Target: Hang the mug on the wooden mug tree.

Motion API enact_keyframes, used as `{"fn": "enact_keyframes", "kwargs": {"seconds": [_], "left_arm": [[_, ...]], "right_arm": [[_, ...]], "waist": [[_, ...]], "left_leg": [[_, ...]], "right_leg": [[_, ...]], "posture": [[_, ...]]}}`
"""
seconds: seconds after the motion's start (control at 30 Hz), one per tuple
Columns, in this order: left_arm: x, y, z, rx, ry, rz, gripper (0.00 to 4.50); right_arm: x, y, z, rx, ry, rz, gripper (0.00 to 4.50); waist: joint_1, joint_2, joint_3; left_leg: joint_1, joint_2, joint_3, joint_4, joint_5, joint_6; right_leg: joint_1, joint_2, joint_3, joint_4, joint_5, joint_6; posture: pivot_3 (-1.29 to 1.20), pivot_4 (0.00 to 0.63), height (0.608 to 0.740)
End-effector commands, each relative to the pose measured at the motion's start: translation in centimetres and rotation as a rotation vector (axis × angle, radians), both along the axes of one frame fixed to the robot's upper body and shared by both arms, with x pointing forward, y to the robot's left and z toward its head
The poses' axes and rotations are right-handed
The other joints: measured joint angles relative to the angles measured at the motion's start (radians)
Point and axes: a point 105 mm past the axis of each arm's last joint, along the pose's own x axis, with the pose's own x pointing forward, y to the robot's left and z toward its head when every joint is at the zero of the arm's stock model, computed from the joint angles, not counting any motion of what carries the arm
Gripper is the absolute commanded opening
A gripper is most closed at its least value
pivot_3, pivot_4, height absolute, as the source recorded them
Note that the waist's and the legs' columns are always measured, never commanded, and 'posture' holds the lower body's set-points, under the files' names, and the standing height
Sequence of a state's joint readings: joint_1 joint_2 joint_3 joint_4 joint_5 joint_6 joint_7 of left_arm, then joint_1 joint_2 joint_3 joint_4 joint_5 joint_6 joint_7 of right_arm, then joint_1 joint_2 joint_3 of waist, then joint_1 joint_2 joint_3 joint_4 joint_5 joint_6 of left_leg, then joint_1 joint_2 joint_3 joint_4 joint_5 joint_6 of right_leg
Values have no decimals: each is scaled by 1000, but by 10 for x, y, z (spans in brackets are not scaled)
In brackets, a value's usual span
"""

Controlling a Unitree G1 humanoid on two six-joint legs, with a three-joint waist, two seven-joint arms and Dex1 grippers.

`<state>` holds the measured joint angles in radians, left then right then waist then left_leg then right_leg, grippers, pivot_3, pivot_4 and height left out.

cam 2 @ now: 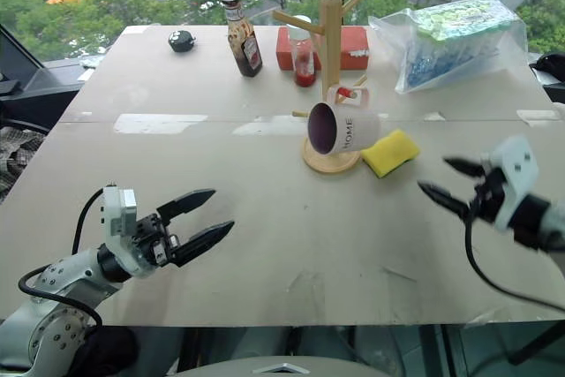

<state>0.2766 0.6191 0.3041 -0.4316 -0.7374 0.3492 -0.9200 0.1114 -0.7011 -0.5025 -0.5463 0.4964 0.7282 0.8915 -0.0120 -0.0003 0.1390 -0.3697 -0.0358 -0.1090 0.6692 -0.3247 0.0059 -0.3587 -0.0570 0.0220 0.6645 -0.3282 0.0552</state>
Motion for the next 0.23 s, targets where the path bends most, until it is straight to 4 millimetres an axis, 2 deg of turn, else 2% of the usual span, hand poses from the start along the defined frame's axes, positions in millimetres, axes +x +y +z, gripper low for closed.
{"fn": "enact_keyframes", "kwargs": {"seconds": [0.03,0.13,0.23], "left_arm": [[3,16,-11,106,2,21,4500],[5,24,-15,132,15,30,4500],[9,28,-15,142,18,27,4500]], "right_arm": [[-17,-18,-4,-63,-65,-53,3410],[-31,-25,-21,-72,-36,-92,3410],[-40,-25,-31,-61,-20,-109,3410]], "waist": [[-6,0,0],[-4,0,0],[-3,0,0]], "left_leg": [[2,0,2,0,0,0],[10,1,3,-1,0,0],[10,2,2,0,0,0]], "right_leg": [[1,0,1,0,0,0],[7,1,3,-1,0,0],[8,1,6,-1,0,0]], "posture": [[0,150,740],[0,150,740],[0,150,740]]}}
